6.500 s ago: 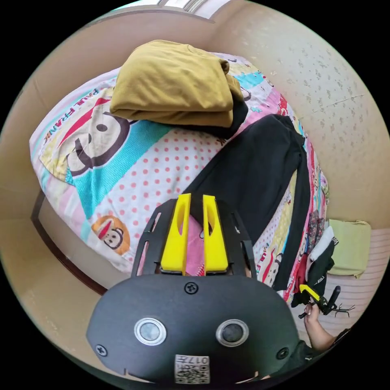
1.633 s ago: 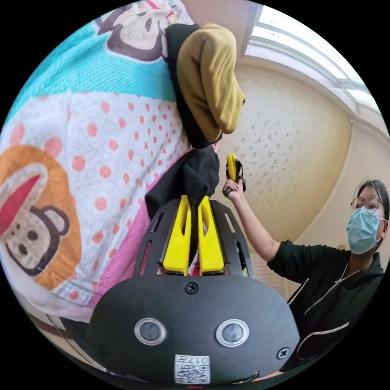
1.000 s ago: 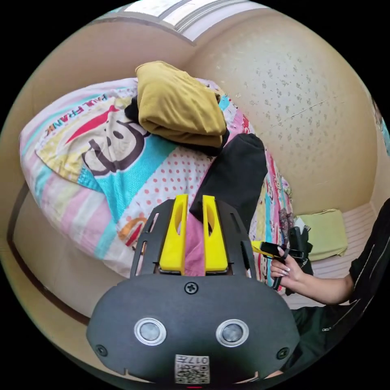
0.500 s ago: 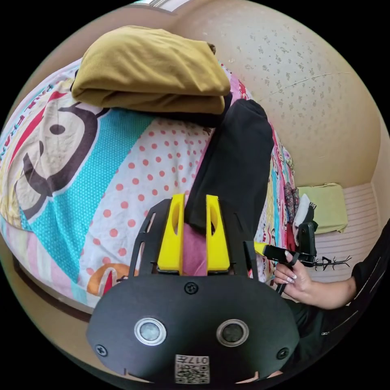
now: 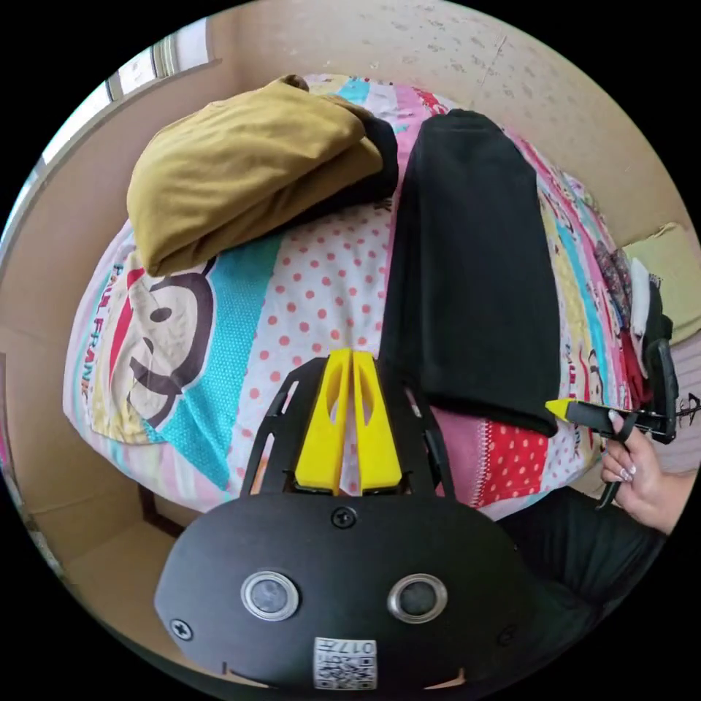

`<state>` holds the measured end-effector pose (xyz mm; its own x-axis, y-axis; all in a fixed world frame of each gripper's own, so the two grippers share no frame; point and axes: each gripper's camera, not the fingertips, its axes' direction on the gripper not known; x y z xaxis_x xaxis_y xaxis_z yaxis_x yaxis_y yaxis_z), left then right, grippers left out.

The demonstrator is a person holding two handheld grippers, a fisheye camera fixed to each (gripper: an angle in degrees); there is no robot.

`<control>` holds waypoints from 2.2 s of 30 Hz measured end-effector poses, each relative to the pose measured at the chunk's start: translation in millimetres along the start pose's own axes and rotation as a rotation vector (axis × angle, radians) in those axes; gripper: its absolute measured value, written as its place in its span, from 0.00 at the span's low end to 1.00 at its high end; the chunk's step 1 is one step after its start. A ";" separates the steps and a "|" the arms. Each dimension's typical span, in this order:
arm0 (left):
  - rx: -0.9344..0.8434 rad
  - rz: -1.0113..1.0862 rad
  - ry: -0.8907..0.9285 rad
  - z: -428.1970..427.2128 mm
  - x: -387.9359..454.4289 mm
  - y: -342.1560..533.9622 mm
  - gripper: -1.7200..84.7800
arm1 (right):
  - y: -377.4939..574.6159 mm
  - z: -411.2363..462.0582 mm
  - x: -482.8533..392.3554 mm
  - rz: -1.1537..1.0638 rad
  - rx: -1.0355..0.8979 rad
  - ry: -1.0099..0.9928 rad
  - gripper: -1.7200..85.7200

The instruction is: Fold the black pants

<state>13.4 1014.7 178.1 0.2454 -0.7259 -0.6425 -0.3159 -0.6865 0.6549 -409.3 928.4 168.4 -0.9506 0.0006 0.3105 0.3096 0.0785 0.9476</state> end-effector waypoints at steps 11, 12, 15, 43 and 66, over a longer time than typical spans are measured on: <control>-0.021 -0.008 0.515 13.0 -14.2 7.9 0.10 | 15.5 -10.1 -9.3 -0.009 -0.017 -0.091 0.04; -0.023 -0.015 0.498 13.8 -13.6 7.5 0.09 | 16.7 -11.0 -13.1 -0.005 -0.019 -0.083 0.04; -0.058 0.058 0.403 2.5 1.8 -4.7 0.04 | 22.6 -23.8 -31.4 -0.021 0.006 -0.096 0.03; 0.041 -0.028 0.488 23.8 -56.2 4.0 0.15 | 54.1 -26.3 -56.6 -0.040 0.101 -0.292 0.18; -0.189 -0.108 0.779 73.8 -110.9 -35.0 0.08 | -12.0 -1.7 -140.5 0.038 0.045 -0.618 0.06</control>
<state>-70.4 1122.4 197.1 0.8557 -0.4284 -0.2903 -0.1105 -0.6993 0.7062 -279.4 925.6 113.5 -0.7815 0.5799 0.2302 0.3546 0.1092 0.9286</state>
